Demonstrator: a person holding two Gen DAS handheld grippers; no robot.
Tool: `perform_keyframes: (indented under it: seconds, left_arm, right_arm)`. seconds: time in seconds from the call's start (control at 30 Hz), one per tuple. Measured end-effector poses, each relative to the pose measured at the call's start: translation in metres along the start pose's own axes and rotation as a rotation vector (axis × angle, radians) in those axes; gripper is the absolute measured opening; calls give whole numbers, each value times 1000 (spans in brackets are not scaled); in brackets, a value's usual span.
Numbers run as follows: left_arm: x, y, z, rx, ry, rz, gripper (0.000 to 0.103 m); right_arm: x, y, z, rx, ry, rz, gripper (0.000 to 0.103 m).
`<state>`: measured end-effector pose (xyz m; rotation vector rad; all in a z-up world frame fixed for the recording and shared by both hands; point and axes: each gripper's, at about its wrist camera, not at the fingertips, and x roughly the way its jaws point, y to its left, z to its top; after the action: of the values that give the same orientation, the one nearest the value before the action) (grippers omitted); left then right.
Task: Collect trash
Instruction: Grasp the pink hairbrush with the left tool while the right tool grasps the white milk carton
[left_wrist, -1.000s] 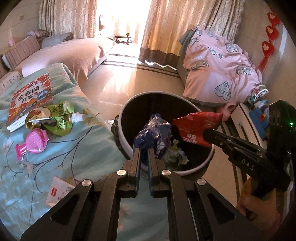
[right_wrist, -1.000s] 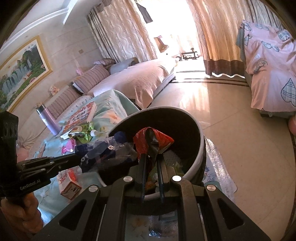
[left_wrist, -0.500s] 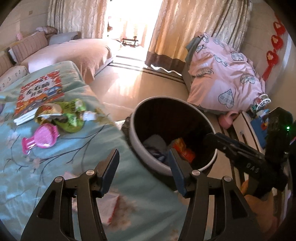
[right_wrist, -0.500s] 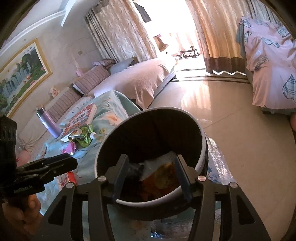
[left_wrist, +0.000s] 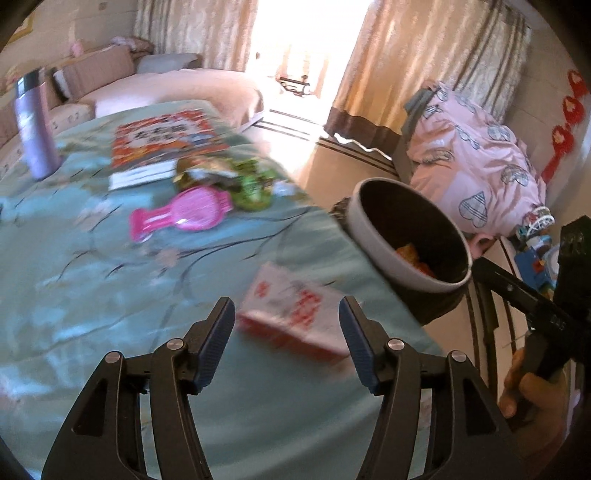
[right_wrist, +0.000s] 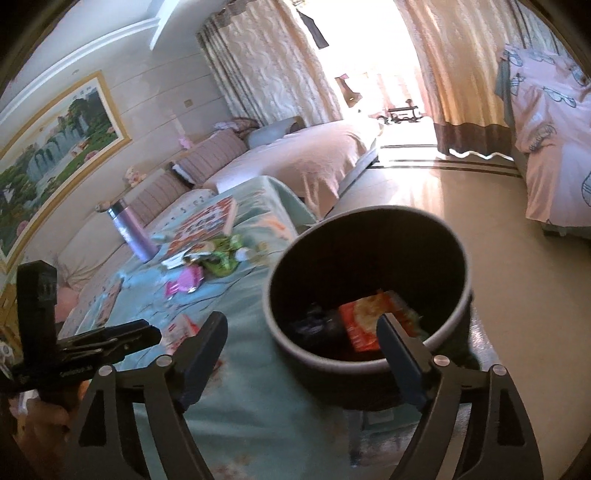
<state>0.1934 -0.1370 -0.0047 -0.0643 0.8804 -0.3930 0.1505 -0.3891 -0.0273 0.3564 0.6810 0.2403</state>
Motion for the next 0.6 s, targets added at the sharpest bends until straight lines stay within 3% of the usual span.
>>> perform_keyframes:
  seconds: [0.27, 0.6]
  left_arm:
    - [-13, 46, -21, -47, 5, 39, 60]
    - [-16, 84, -23, -36, 6, 82, 60]
  right_arm:
    - [12, 36, -19, -49, 53, 54, 86]
    - [26, 74, -29, -143, 104, 113, 87]
